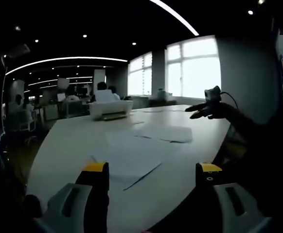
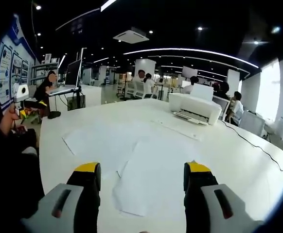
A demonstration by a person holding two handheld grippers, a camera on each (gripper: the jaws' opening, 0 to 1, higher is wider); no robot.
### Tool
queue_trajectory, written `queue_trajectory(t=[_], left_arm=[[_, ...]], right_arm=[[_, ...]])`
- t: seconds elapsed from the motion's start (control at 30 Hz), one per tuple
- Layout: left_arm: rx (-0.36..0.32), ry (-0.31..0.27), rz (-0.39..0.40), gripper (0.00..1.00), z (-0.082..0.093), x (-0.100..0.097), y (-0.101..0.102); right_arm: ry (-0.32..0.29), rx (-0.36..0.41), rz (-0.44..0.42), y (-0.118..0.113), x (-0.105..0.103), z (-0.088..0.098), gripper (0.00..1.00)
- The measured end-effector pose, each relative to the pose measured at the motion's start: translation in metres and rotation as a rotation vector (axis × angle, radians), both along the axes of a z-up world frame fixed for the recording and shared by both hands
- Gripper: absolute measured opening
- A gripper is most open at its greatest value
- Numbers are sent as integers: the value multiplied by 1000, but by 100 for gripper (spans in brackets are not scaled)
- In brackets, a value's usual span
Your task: Organize the stack of printing papers by aligning and flattening the scattered papers on the table
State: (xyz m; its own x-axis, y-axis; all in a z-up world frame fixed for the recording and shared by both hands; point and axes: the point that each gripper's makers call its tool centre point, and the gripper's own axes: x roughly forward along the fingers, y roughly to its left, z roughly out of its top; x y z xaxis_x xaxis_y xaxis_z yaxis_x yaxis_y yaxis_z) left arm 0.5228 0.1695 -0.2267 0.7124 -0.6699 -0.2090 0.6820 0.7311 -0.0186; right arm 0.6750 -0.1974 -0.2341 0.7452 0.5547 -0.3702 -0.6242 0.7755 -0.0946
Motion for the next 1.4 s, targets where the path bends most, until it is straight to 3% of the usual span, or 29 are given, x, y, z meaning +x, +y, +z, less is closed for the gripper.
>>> queue_trajectory(t=[0.27, 0.37, 0.5, 1.13, 1.4], left_arm=[[-3, -19, -11, 75, 10, 5, -13], [15, -12, -32, 75, 5, 2, -20], [15, 9, -19, 75, 0, 5, -16], [-1, 4, -21, 75, 3, 4, -9], [5, 11, -28, 75, 0, 3, -15]], right_arm=[[-2, 6, 5, -1, 3, 0, 65], [1, -1, 7, -4, 5, -2, 65], [1, 11, -4, -8, 7, -1, 65], [-3, 3, -2, 1, 17, 3, 65], [-2, 13, -13, -5, 23, 3, 65]])
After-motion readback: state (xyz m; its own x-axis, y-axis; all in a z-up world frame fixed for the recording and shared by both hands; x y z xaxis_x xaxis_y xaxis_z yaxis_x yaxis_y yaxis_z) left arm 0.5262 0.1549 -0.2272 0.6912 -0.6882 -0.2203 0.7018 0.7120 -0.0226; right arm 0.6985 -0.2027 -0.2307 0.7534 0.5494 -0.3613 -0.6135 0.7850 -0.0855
